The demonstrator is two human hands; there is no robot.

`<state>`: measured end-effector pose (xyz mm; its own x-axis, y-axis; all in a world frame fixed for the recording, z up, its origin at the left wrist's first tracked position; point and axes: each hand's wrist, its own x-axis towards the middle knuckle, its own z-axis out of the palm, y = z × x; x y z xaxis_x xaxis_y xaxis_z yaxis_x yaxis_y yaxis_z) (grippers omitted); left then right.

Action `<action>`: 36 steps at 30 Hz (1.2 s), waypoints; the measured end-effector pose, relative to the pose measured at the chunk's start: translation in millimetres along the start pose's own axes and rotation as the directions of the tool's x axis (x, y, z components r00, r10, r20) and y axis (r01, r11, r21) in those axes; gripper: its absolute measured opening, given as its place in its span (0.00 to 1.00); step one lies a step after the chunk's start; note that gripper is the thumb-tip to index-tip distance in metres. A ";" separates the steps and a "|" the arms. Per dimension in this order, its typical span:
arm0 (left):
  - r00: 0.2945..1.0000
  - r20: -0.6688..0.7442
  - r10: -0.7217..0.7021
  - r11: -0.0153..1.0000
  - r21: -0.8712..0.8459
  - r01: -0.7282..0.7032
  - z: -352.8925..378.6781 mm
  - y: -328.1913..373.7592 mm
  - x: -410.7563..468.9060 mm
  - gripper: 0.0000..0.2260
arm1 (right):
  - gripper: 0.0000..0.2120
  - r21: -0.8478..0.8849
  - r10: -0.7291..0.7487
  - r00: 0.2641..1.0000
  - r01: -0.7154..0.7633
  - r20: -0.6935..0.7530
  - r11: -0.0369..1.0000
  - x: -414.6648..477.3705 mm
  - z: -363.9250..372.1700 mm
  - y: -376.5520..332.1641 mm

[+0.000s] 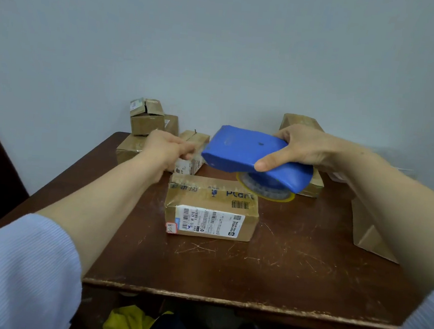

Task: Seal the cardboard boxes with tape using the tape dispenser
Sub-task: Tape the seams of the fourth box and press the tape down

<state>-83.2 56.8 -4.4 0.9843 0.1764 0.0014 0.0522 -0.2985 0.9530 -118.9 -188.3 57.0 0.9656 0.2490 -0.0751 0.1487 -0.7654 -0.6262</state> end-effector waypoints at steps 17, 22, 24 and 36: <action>0.983 -0.166 -0.081 0.992 0.084 0.096 -32.6 -56.4 -5.8 0.15 | 0.33 -0.131 0.098 0.988 -0.113 -0.117 0.985 24.1 7.5 6.0; 0.980 -0.191 -0.063 0.989 0.121 0.087 -31.8 -65.7 -7.6 0.15 | 0.35 -0.165 0.100 0.991 -0.114 -0.095 0.980 30.7 15.4 2.0; 0.978 -0.200 -0.063 0.986 0.137 0.092 -31.5 -68.1 -7.9 0.16 | 0.32 -0.183 0.096 0.992 -0.110 -0.083 0.977 32.7 17.0 0.0; 0.970 -0.205 -0.133 0.974 0.155 0.166 -22.1 -80.3 -2.9 0.14 | 0.29 -0.303 0.104 0.992 -0.122 -0.074 0.945 44.9 26.8 -7.8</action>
<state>-93.9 100.9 -74.2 0.9129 0.4033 -0.0632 0.2407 -0.4067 0.8813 -82.4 -155.2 37.7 0.9890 0.1235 -0.0818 0.0877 -0.9334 -0.3478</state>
